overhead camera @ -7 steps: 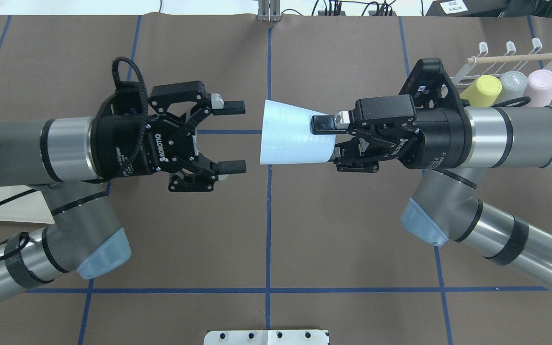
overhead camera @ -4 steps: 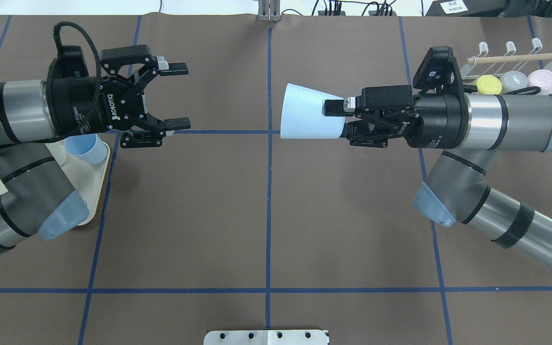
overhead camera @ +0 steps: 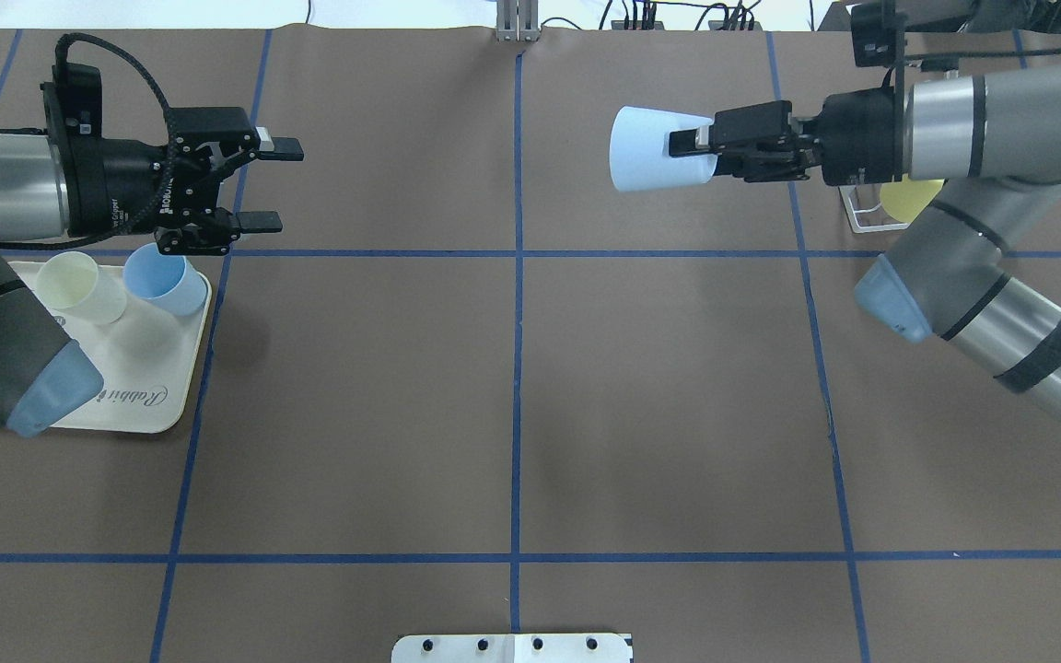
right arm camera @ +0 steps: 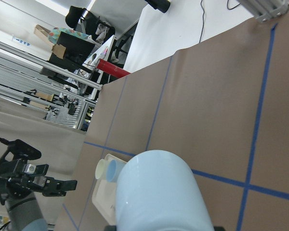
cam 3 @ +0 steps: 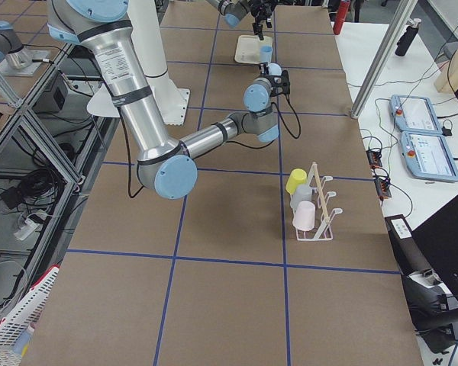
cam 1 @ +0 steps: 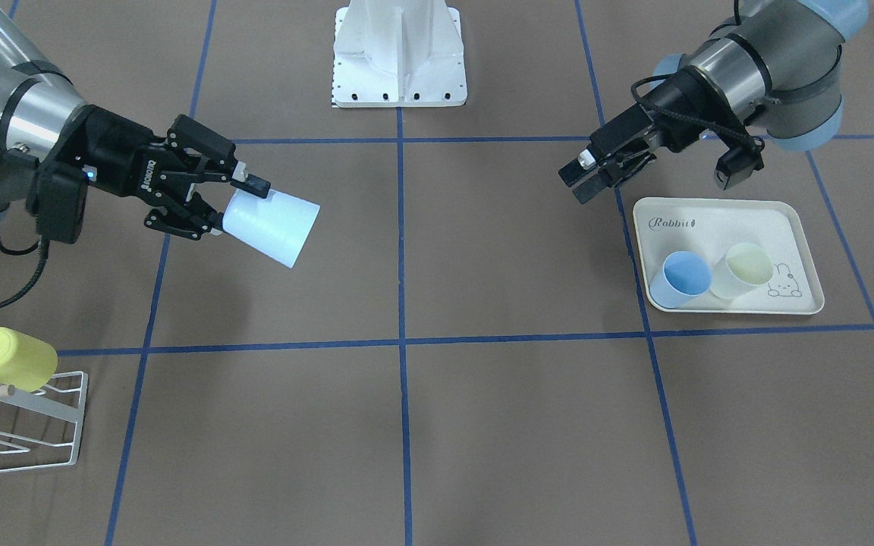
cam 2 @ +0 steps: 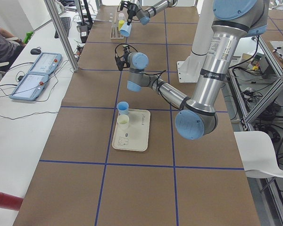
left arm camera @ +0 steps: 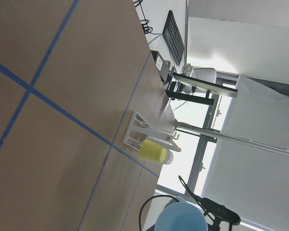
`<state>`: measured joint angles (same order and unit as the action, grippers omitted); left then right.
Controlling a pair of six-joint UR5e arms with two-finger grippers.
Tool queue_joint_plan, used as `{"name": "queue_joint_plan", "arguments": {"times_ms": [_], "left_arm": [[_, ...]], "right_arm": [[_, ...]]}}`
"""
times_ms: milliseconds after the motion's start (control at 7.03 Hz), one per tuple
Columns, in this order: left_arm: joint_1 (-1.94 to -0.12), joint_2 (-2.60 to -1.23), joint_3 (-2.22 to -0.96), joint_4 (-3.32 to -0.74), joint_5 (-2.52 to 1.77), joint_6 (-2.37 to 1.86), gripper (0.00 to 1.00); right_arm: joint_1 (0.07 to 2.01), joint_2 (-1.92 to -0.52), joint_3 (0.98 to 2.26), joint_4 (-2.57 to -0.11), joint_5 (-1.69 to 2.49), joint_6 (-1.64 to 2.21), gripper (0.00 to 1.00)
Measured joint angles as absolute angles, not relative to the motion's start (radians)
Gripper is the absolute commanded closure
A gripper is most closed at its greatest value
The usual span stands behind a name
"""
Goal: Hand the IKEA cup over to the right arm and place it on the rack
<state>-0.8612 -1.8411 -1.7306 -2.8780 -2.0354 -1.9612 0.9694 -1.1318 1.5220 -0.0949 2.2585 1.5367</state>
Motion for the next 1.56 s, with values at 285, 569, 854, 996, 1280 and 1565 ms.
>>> {"name": "queue_joint_plan", "arguments": {"times_ms": [285,569,854,996,1280,1565], "left_arm": [[-0.889,-1.784,-1.703,-2.833,-2.035,-1.763,0.00],[-0.946,-1.751,-1.679,-2.774,-2.037,-1.603,0.00],[-0.993,-1.720,-1.673,-2.734,-2.037,-1.509,0.00],[-1.014,-1.714,-1.676,-2.699,-2.035,-1.477,0.00],[-1.045,-1.711,-1.675,-2.638,-2.032,-1.417,0.00],[-1.065,-1.698,-1.676,-2.569,-2.029,-1.305,0.00]], "right_arm": [[1.098,-1.135,1.538,-0.238,2.341,1.425,1.00],[1.226,-1.134,1.549,-0.368,2.449,1.330,1.00],[1.326,-1.134,1.551,-0.465,2.474,1.274,1.00],[1.379,-1.135,1.555,-0.525,2.476,1.218,1.00],[1.453,-1.136,1.572,-0.665,2.476,1.071,1.00],[1.498,-1.145,1.578,-0.825,2.471,0.872,1.00]]}}
